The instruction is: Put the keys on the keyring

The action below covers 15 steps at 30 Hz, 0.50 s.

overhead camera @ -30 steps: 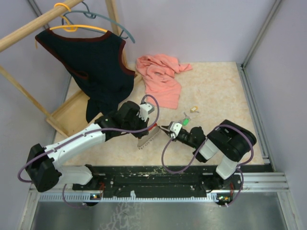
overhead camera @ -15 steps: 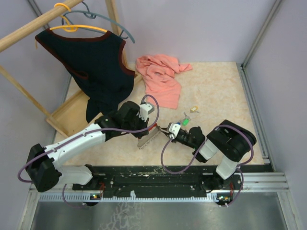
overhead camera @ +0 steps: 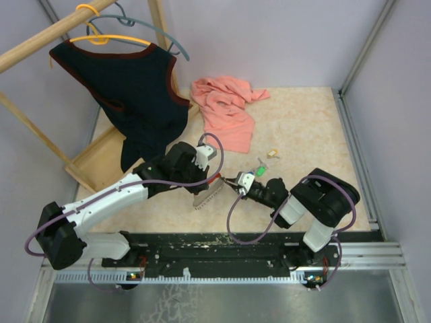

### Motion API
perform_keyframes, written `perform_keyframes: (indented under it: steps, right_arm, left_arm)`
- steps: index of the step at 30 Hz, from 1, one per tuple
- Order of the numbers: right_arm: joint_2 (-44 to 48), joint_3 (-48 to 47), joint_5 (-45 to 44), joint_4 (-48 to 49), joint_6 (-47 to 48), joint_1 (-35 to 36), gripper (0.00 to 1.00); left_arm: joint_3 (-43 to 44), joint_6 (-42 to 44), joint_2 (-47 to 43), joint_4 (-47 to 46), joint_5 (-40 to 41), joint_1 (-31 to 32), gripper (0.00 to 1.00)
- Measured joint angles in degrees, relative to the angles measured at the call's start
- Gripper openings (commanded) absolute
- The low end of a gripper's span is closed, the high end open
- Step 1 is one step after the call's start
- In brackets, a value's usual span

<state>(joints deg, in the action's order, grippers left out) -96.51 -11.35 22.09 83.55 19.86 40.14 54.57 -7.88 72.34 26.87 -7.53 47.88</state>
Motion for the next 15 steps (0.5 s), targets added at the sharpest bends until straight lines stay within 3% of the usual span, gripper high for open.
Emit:
perform_keyframes:
  steps: [5, 15]
  right_arm:
    - [0.0, 0.0, -0.9, 0.0, 0.0, 0.1, 0.0]
    - [3.5, 0.1, -2.6, -3.1, 0.1, 0.2, 0.0]
  left_arm:
    - [0.0, 0.0, 0.0, 0.0, 0.1, 0.0, 0.0]
    - [-3.7, -1.8, -2.3, -4.3, 2.0, 0.0, 0.03]
